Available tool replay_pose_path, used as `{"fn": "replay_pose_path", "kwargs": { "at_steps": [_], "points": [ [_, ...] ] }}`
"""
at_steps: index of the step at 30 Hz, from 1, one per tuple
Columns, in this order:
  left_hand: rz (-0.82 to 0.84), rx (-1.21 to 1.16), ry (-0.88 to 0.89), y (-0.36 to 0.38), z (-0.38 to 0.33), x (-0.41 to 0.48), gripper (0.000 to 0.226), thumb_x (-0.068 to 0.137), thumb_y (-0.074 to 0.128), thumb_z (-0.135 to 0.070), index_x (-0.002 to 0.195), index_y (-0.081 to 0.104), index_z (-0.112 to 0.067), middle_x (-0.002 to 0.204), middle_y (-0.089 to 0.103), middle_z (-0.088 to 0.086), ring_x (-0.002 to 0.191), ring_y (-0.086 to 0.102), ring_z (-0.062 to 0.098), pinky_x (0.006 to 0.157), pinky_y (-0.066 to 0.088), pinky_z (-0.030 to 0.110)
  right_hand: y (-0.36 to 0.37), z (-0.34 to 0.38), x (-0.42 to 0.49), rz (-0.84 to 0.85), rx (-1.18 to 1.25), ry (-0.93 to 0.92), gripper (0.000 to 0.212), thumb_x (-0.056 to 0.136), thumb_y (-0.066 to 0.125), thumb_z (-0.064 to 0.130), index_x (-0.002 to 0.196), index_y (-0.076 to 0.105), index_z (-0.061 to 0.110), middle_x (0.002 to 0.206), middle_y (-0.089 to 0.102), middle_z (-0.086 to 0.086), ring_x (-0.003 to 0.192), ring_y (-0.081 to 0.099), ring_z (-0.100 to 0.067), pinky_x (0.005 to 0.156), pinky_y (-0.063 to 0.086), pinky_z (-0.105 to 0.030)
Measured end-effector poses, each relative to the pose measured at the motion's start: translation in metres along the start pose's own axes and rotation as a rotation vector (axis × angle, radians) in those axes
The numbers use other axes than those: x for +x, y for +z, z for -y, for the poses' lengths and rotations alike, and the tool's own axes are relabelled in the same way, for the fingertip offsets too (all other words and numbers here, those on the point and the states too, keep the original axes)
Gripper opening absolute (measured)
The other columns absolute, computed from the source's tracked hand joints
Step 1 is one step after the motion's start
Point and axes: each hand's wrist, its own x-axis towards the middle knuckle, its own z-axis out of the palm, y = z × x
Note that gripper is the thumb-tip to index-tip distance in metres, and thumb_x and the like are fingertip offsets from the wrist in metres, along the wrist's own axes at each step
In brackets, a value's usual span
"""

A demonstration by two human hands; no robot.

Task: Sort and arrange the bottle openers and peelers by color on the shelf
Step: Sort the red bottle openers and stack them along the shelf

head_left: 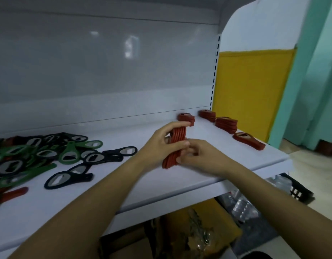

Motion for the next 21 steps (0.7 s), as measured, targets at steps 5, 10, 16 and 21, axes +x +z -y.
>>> {"fn": "replay_pose_path", "kwargs": {
  "at_steps": [5, 10, 16, 21],
  "points": [
    [-0.256, -0.172, -0.014, 0.006, -0.001, 0.016, 0.025, 0.085, 0.063, -0.006, 0.100, 0.061, -0.025, 0.090, 0.060, -0.003, 0.090, 0.061, 0.012, 0.079, 0.053, 0.028, -0.002, 0.000, 0.001, -0.091, 0.208, 0.067, 0.015, 0.084, 0.066, 0.013, 0.082, 0.052, 0.006, 0.087, 0.072, -0.011, 0.087, 0.069, -0.019, 0.090, 0.051, -0.029],
    [-0.393, -0.516, -0.095, 0.025, -0.003, 0.035, 0.015, 0.092, 0.054, -0.017, 0.101, 0.061, -0.026, 0.084, 0.065, 0.000, 0.088, 0.064, 0.017, 0.067, 0.056, 0.025, -0.014, 0.010, 0.000, -0.231, 0.344, 0.157, 0.023, 0.080, 0.068, 0.005, 0.073, 0.047, 0.011, 0.078, 0.069, -0.012, 0.071, 0.067, -0.017, 0.077, 0.055, -0.031],
    [-0.434, -0.670, -0.176, 0.057, 0.000, 0.057, 0.023, 0.096, 0.046, -0.026, 0.118, 0.054, -0.027, 0.105, 0.059, 0.009, 0.085, 0.063, 0.014, 0.056, 0.054, 0.023, -0.043, 0.011, -0.012, -0.324, 0.285, 0.282, 0.024, 0.078, 0.070, 0.006, 0.070, 0.048, 0.011, 0.078, 0.067, -0.014, 0.070, 0.065, -0.018, 0.067, 0.056, -0.023],
    [-0.485, -0.812, -0.288, 0.083, 0.002, 0.077, 0.043, 0.098, 0.044, -0.033, 0.136, 0.043, -0.013, 0.104, 0.061, 0.011, 0.074, 0.066, 0.016, 0.064, 0.056, 0.030, -0.065, 0.004, -0.026, -0.419, 0.179, 0.338, 0.026, 0.077, 0.072, 0.007, 0.068, 0.048, 0.011, 0.073, 0.066, -0.010, 0.066, 0.065, -0.014, 0.063, 0.055, -0.021]
  ]
}}
